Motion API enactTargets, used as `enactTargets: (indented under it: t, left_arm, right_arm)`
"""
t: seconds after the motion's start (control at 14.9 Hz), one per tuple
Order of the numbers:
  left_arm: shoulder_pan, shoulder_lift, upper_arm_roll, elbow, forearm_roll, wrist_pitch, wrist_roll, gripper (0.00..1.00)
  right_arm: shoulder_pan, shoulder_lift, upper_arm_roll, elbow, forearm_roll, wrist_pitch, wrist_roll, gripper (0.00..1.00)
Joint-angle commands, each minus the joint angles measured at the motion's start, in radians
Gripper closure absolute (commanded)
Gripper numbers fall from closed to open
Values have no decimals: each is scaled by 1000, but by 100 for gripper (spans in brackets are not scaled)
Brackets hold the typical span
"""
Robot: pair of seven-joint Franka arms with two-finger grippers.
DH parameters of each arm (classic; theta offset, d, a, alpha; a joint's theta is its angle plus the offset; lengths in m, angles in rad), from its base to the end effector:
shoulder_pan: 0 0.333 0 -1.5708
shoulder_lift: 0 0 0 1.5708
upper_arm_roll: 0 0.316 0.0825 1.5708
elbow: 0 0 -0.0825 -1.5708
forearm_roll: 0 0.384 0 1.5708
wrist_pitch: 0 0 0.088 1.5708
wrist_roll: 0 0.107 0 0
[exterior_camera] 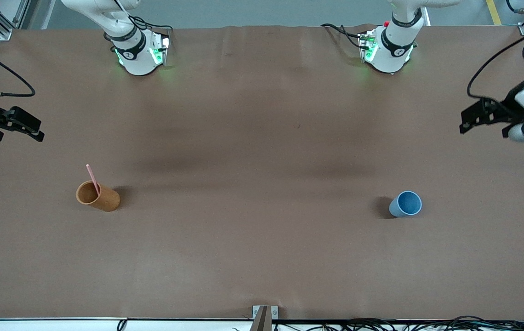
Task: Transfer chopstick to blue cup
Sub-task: 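Move the left gripper toward the blue cup while the right gripper starts reaching, then grasp the blue cup with the left gripper while the right gripper nears the chopstick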
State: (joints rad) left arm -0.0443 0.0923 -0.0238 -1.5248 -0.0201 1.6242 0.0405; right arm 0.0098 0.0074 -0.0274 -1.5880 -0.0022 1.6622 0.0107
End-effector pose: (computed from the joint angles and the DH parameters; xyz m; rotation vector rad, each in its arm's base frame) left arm 0.5860 -0.0414 0.5984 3.1147 -0.1676 0.0106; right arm 0.5656 -0.0101 0.6205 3.1369 -0.0442 0.1048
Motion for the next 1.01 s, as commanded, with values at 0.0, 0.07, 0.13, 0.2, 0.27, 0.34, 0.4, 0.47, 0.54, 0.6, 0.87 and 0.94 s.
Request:
enactTargets:
  t: [0.0, 0.07, 0.13, 0.2, 0.27, 0.34, 0.4, 0.47, 0.54, 0.6, 0.87, 0.94]
  left_arm:
    - [21, 105, -1, -55, -12, 153, 15, 0]
    - [20, 154, -1, -75, -12, 218, 15, 0]
    - [18, 196, 1, -95, -9, 274, 15, 0]
    - [18, 234, 1, -119, -9, 336, 15, 0]
    - [20, 262, -1, -145, -8, 403, 15, 0]
    - [20, 279, -1, -173, -9, 460, 15, 0]
    - [18, 308, -2, -193, -9, 520, 13, 0]
    - [18, 334, -1, -207, -11, 564, 9, 0]
    - [18, 352, -2, -218, -9, 595, -2, 0]
    - [17, 365, -2, -230, -11, 615, -2, 0]
    - [21, 392, -2, -281, -9, 661, -1, 1]
    - [20, 400, -2, -284, -9, 674, -1, 5]
  right_arm:
    - [-34, 2, 3, -16, 19, 43, -15, 0]
    - [-40, 2, 1, -30, 18, 77, -15, 0]
    - [-45, 2, 1, -67, 18, 112, -15, 0]
    - [-53, 0, 1, -120, 18, 161, -15, 0]
    - [-59, -3, 1, -165, 18, 201, -15, 0]
    - [-57, -3, 1, -193, 16, 227, -17, 0]
    - [-56, -3, 1, -216, 14, 244, -17, 0]
    - [-54, -3, 1, -251, 14, 266, -15, 0]
    - [-56, -4, 1, -300, 14, 310, -12, 0]
    - [-59, -6, 1, -363, 14, 374, -12, 1]
    - [-48, -17, 4, -550, 14, 589, 31, 3]
    - [-48, -17, 6, -582, 14, 628, 55, 5]
